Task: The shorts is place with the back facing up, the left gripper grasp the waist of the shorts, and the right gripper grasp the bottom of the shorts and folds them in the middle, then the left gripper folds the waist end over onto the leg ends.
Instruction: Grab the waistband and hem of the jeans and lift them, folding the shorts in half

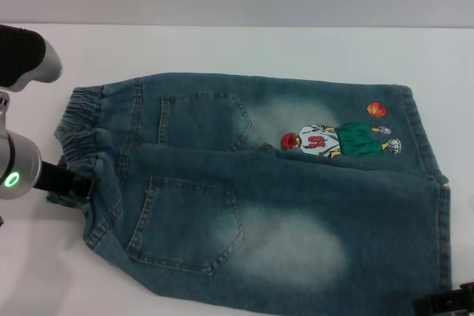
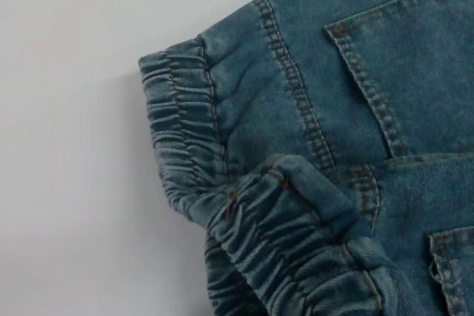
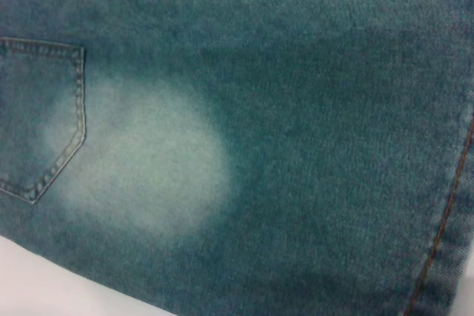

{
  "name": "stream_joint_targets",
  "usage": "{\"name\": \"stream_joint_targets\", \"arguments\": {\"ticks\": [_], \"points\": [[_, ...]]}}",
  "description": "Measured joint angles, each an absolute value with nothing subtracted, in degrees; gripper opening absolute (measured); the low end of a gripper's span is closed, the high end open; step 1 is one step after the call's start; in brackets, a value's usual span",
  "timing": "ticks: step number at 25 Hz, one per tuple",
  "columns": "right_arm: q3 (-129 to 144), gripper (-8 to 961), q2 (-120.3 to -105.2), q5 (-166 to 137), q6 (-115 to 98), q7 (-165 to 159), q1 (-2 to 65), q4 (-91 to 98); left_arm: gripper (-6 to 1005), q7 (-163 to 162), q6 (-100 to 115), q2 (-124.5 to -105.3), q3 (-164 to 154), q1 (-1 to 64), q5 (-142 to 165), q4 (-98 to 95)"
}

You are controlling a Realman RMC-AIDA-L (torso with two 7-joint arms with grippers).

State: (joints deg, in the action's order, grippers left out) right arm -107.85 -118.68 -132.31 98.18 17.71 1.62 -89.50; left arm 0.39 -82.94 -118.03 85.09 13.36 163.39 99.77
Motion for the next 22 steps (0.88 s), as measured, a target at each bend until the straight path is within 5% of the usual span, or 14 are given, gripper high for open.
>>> {"name": "stream_joint_targets", "arguments": {"ticks": [22], "points": [[-108.07,628,-118.44,-132.71,97.49,20.88,1.58,-88.89,120,0.42,-83.03,-118.04,85.21,13.43,163.39,99.69]]}}
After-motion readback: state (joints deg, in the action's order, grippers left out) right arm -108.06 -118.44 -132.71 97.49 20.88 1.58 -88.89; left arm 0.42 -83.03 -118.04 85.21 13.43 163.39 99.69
